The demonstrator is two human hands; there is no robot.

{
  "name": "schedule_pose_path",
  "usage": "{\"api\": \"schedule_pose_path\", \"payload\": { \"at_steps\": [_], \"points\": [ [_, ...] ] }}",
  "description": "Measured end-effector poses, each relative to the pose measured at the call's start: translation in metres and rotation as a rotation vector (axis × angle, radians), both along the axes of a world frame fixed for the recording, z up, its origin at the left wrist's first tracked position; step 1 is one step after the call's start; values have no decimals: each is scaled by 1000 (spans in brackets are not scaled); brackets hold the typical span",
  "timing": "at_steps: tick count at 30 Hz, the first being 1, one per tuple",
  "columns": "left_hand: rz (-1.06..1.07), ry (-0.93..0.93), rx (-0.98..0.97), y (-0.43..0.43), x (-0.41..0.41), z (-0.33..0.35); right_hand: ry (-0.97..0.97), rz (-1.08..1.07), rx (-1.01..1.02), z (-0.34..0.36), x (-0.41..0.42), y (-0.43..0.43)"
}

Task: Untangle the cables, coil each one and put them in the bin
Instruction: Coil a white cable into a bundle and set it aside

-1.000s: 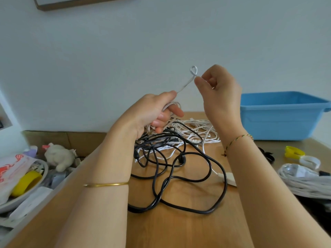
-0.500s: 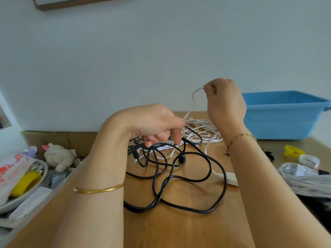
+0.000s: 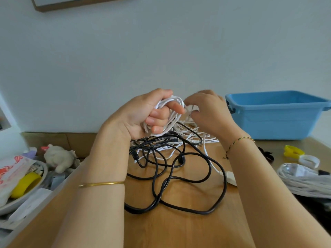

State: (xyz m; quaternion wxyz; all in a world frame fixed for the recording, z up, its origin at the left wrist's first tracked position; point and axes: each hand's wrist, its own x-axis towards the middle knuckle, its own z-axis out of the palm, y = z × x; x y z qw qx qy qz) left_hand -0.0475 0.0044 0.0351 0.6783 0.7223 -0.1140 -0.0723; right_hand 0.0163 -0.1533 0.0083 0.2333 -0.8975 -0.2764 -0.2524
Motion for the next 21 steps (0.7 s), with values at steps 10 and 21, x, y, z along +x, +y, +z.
{"api": "schedule_pose_path", "payload": {
  "at_steps": [10, 21],
  "points": [
    [-105, 106, -577, 8, 7, 0, 103, 235, 379, -3, -2, 7],
    [34, -227, -1430, 7, 22, -5, 219, 277, -36, 4, -14, 14]
  ]
}}
